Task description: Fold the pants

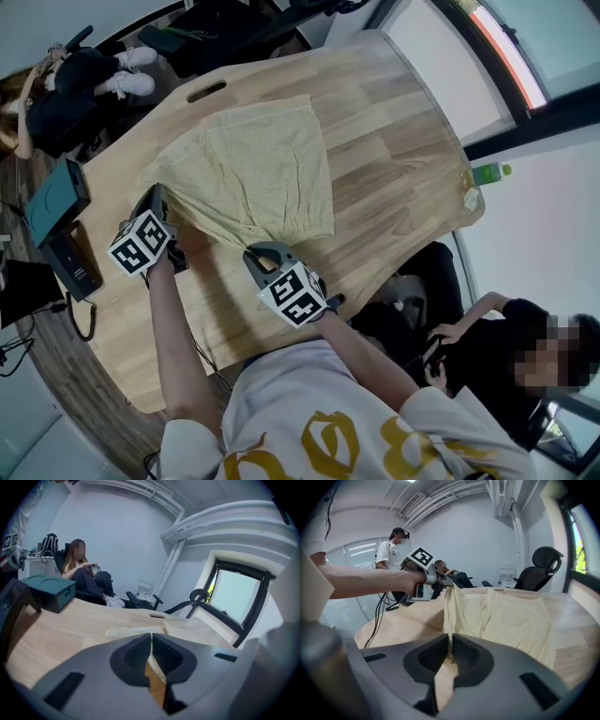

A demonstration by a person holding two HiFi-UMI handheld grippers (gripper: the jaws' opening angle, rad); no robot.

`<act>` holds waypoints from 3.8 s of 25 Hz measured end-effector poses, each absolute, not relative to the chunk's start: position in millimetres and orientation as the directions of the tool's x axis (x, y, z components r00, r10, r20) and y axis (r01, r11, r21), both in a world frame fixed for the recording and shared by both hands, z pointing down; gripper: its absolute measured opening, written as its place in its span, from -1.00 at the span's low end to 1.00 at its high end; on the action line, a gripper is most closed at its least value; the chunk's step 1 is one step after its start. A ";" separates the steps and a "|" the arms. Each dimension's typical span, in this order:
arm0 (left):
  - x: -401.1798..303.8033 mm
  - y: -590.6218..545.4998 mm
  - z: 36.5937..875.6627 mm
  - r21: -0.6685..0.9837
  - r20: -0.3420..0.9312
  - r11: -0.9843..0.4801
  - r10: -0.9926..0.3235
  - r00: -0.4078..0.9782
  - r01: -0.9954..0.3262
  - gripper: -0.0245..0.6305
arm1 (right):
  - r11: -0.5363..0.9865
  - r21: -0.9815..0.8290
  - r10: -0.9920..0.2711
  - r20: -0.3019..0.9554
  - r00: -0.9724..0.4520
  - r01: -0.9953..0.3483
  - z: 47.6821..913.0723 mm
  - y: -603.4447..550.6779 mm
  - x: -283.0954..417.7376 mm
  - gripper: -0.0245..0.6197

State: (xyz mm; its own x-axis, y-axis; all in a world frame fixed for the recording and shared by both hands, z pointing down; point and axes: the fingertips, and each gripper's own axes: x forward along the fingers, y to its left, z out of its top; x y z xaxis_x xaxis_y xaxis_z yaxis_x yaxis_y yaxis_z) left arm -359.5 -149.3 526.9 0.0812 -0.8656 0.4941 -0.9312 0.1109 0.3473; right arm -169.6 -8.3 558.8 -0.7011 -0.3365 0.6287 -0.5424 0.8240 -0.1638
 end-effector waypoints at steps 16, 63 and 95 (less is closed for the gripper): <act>-304.1 -199.3 465.4 0.238 0.423 -0.078 -0.889 0.175 -0.968 -0.88 | 0.735 -0.235 -0.437 0.552 -0.710 -0.636 524.8 -46.5 -128.8 -0.83; 13.5 -318.1 622.9 0.052 0.731 -0.718 -0.446 0.516 -0.694 -0.87 | 0.382 -0.388 -0.454 0.712 -0.536 -0.839 627.4 -81.6 40.6 -0.83; -39.3 -300.2 474.9 0.034 0.466 -0.622 -0.683 0.563 -0.783 -0.81 | 0.397 -0.338 -0.641 0.564 -0.522 -0.853 559.4 -103.0 46.8 -0.66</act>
State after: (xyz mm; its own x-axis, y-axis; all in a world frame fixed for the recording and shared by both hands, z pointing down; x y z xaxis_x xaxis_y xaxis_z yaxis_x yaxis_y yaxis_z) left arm -39.3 -300.2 474.9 0.5626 -0.6826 0.4664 -0.7826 -0.6216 0.0343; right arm 46.8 -103.0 559.4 -0.5216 -0.6405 0.5636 -0.8531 0.3971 -0.3383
